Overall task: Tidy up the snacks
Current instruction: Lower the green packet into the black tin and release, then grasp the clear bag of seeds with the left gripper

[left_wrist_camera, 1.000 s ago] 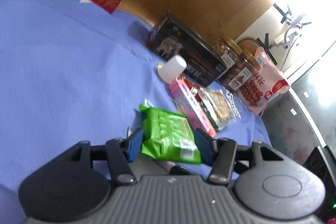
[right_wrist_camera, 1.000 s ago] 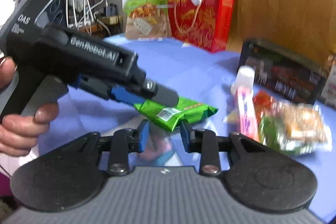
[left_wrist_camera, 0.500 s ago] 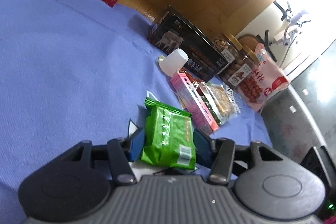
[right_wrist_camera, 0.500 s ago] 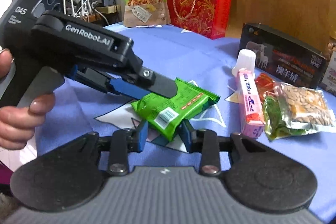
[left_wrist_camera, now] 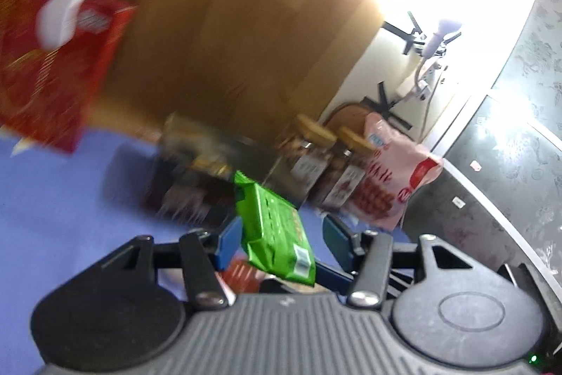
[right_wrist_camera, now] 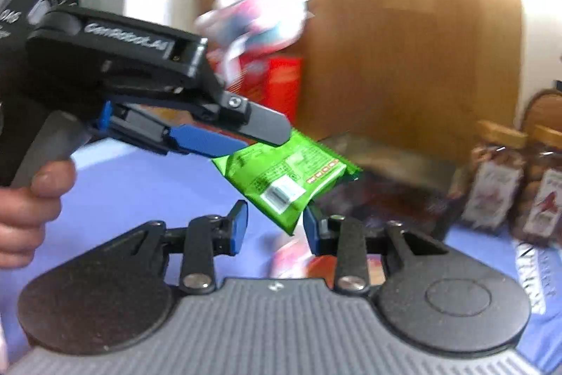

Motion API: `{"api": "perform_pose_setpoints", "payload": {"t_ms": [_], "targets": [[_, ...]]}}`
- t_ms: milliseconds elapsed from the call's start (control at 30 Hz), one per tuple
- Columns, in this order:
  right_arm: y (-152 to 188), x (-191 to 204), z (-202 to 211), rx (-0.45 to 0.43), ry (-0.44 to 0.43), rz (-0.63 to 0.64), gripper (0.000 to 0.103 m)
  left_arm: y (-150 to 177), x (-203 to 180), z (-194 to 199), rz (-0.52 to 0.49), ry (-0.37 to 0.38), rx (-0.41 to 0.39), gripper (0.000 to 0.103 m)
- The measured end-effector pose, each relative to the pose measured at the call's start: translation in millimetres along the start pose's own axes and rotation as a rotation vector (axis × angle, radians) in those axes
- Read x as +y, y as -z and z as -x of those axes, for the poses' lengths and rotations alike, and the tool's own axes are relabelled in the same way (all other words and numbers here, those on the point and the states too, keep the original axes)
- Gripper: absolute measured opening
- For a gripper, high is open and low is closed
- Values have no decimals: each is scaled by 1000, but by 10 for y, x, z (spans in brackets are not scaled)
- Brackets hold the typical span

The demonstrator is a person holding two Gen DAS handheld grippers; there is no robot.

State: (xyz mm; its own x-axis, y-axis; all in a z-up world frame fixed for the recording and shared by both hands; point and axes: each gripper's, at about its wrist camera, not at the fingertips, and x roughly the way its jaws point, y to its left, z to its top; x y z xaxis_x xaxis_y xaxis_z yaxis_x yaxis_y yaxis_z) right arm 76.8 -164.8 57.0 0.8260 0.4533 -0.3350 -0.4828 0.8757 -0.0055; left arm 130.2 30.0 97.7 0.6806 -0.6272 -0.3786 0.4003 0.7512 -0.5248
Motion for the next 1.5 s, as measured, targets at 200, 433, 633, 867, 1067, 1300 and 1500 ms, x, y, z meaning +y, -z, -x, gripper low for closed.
{"api": "perform_pose_setpoints", "payload": {"t_ms": [200, 433, 633, 867, 1067, 1300, 1500], "targets": [[-160, -610, -301, -23, 102, -40, 37, -392, -120, -781, -45, 1, 40, 51], [-47, -1103, -712, 37, 218, -89, 39, -503, 20, -1504, -2, -45, 81, 51], [5, -1160, -313, -2, 162, -154, 39, -477, 52, -1229, -4, -56, 53, 50], [285, -1075, 154, 44, 42, -231, 39, -12, -14, -453, -60, -84, 73, 52], [589, -1356, 187, 161, 58, -452, 51, 529, 43, -312, 34, -58, 167, 53], [833, -1214, 482, 217, -63, -602, 14, 775, -44, -484, 56, -38, 238, 53], [1090, -1128, 838, 211, -107, -713, 7, 811, -50, -504, 51, -35, 256, 53]]}}
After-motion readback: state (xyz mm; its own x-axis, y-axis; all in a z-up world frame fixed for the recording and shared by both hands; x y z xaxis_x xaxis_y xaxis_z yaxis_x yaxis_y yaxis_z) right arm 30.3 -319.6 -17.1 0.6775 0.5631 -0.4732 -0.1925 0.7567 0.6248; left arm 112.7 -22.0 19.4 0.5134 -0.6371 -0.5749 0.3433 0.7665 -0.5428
